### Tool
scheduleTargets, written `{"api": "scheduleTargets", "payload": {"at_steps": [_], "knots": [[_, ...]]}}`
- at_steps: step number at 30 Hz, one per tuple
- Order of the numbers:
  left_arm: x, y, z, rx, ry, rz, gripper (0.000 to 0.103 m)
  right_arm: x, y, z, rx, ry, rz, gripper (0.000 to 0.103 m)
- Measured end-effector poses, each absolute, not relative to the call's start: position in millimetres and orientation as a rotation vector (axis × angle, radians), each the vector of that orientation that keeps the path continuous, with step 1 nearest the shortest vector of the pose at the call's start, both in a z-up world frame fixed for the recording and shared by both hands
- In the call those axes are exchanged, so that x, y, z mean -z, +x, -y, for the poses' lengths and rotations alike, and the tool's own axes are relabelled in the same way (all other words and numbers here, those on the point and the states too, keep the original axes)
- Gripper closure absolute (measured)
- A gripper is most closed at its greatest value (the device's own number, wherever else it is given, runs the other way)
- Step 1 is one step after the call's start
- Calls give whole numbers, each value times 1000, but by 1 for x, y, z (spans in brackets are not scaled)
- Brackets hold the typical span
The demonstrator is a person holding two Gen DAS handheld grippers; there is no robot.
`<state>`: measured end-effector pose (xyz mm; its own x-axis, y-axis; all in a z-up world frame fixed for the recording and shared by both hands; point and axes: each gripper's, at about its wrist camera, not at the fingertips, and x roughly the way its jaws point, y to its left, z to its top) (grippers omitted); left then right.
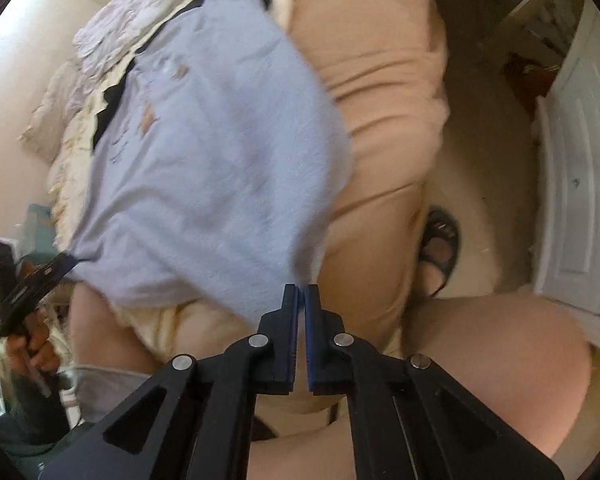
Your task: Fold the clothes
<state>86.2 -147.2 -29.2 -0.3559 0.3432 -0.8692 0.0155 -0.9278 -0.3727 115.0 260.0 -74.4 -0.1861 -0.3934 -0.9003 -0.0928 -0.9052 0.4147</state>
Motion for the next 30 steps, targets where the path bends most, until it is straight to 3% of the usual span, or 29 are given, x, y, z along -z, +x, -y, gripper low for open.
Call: {"api": "scheduleTargets", "payload": {"at_steps": [7, 9, 10, 12, 15, 21, 22, 23, 24, 27, 30], "knots": [[35, 91, 151, -2380, -1671, 461, 48, 68, 127, -255, 2197, 1883, 492, 90], [37, 93, 152, -2378, -1682, 457, 48, 66, 132, -250, 2194, 1884, 460, 72], [39, 93, 153, -2377, -1687, 455, 48, 64, 137, -240, 2207, 1866, 418, 70], [42, 94, 154, -2375, -1698, 452, 48, 59, 145, -222, 2229, 1831, 351, 70], [42, 99, 165, -2396, -1705, 451, 48, 49, 143, -203, 2233, 1742, 401, 70], [27, 115, 242, -2547, -1714, 498, 48, 22, 116, -165, 2259, 1457, 347, 65], [22, 118, 255, -2582, -1677, 472, 46, 25, 109, -159, 2233, 1424, 361, 65], [18, 120, 266, -2616, -1639, 438, 36, 28, 103, -153, 2207, 1395, 370, 65], [16, 122, 277, -2643, -1604, 402, 32, 34, 96, -146, 2183, 1378, 366, 65], [17, 126, 312, -2663, -1517, 359, 28, 54, 84, -129, 2120, 1375, 341, 65], [28, 127, 326, -2648, -1469, 194, 28, 68, 85, -123, 2079, 1407, 360, 64]]}}
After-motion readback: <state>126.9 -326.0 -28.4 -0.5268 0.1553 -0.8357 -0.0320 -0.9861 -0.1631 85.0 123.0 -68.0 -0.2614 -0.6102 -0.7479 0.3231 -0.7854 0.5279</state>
